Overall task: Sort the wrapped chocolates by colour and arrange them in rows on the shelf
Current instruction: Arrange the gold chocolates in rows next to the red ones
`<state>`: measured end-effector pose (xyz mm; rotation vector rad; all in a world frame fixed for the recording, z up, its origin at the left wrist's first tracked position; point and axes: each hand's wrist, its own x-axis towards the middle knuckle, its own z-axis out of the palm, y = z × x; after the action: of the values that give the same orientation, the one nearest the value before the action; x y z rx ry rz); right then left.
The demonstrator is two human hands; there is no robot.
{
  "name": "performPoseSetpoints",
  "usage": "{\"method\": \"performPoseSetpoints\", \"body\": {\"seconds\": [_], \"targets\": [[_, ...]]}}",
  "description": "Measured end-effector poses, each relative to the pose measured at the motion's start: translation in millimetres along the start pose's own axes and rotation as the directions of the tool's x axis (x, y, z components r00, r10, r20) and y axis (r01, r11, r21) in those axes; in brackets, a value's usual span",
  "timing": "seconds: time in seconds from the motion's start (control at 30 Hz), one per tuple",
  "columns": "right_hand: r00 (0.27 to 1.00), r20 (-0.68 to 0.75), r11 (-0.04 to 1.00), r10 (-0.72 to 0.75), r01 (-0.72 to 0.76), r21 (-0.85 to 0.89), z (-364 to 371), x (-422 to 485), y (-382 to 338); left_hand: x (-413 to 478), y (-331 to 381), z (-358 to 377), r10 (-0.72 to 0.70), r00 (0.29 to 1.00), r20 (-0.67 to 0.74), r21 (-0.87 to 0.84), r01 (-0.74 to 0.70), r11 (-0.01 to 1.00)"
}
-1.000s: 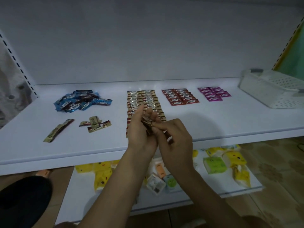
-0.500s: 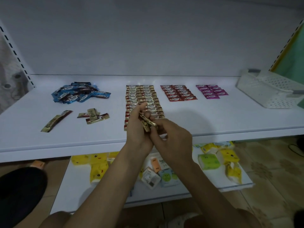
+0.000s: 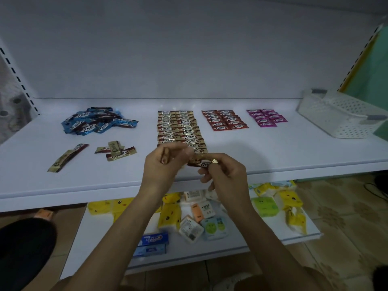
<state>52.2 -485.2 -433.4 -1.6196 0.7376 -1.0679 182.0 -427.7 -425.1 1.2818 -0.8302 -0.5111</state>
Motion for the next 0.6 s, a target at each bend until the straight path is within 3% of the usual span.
{"method": "performPoseSetpoints", "body": {"seconds": [0.07,0.2,0.3,0.37,0.43,0.5,0.6], "targets": [[0.999,0.037,1.0,0.007,-0.007,0.012,0.2,-0.4,-0.1,-2.3,-4.1,-0.9,0.033,0.999,0.023,0.088,-0.035,0.995],[0.995,0.081,0.996,0.056,-0.062,0.067,-4.7,-1.1,-0.3,-9.2,0.3,-5.2,-0.015,1.0,0.005,0.024,0.015,1.0],[0.994,0.107,0.999,-0.018,0.023,-0.046,-6.9,1.3,-2.0,-6.9,4.7,-9.8,-0.011,0.997,0.075,0.051,0.008,0.999],[0.99,0.133,0.995,-0.046,0.057,-0.078,-5.7,7.3,-3.5,0.1,3.5,-10.6,0.049,0.991,0.127,0.178,-0.072,0.981],[0.993,0.116,1.0,0.002,0.0,-0.02,-5.2,14.9,-5.4,7.3,3.6,-11.1,0.093,0.989,0.118,0.23,-0.118,0.966],[0.988,0.115,0.989,0.107,-0.118,0.092,-4.2,20.2,-7.7,11.1,6.0,-13.7,0.105,0.984,0.147,0.166,-0.129,0.978],[0.945,0.196,0.897,0.264,-0.315,0.31,1.0,23.7,-7.0,11.8,4.2,-19.0,0.107,0.969,0.222,0.189,-0.151,0.97]]}}
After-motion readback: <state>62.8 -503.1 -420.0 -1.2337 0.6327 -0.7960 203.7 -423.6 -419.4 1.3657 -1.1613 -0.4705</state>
